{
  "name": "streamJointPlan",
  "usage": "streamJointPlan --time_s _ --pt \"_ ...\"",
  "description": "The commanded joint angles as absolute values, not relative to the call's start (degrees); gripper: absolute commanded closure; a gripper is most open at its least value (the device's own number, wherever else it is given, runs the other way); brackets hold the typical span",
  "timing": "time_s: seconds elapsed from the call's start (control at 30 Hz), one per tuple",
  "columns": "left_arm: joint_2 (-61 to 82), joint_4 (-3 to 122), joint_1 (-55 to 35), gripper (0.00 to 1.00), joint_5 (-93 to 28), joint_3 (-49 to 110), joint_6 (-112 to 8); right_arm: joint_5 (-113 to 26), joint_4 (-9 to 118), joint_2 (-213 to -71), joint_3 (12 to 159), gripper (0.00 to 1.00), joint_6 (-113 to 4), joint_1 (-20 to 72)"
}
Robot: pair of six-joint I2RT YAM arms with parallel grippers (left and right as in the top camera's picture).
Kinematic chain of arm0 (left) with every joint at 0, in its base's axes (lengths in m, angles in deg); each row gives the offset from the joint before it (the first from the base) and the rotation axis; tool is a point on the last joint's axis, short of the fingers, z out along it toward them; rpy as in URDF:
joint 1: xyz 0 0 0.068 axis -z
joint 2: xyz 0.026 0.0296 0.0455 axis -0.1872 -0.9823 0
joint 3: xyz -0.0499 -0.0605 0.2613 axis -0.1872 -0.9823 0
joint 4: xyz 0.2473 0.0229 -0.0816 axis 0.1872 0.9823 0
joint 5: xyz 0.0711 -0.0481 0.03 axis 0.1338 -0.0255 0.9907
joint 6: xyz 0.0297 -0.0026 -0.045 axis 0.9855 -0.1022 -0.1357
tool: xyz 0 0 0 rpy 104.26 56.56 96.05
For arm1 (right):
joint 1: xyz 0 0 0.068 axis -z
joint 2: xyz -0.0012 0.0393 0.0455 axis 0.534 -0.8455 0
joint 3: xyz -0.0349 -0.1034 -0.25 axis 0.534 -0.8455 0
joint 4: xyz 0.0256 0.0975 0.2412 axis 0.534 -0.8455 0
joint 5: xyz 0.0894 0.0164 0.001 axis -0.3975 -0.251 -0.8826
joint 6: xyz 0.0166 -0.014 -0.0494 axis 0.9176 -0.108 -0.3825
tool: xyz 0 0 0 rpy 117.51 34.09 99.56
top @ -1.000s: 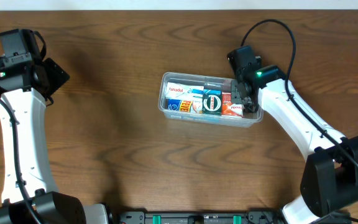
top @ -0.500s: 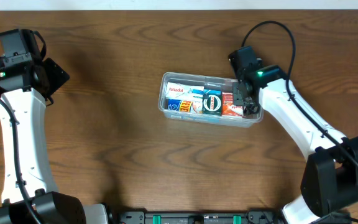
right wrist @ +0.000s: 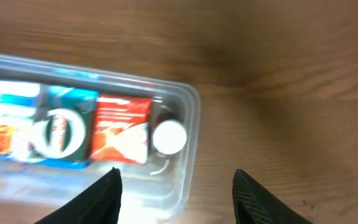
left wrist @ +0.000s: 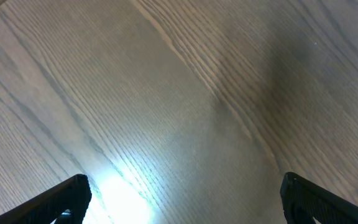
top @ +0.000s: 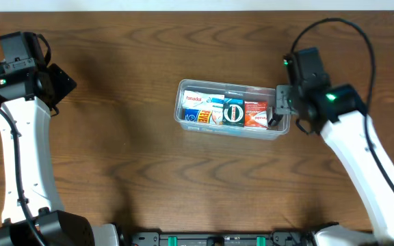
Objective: Pack container
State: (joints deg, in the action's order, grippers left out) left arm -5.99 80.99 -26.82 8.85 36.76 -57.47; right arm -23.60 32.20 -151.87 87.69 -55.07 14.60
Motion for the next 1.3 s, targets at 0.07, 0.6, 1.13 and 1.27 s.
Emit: streamJointPlan --time_s 0.07,0.6,1.13,1.27 --pt "-6.5 81.1 -27.0 0.02 8.9 37.3 -57.8 -29.0 30.4 -140.3 87.7 0.44 -57.3 15.1" --pt "-6.5 81.1 -27.0 0.02 8.9 37.3 -57.8 -30.0 10.1 -105.3 87.7 0.01 -57.0 15.1" --pt "-6.5 81.1 -27.0 0.02 8.9 37.3 -57.8 -31.2 0.9 -100.2 87.6 0.01 -57.3 15.1" --pt "-6.5 81.1 -27.0 0.02 8.9 37.3 -57.8 -30.8 7.4 -97.9 85.5 0.01 -59.0 15.4"
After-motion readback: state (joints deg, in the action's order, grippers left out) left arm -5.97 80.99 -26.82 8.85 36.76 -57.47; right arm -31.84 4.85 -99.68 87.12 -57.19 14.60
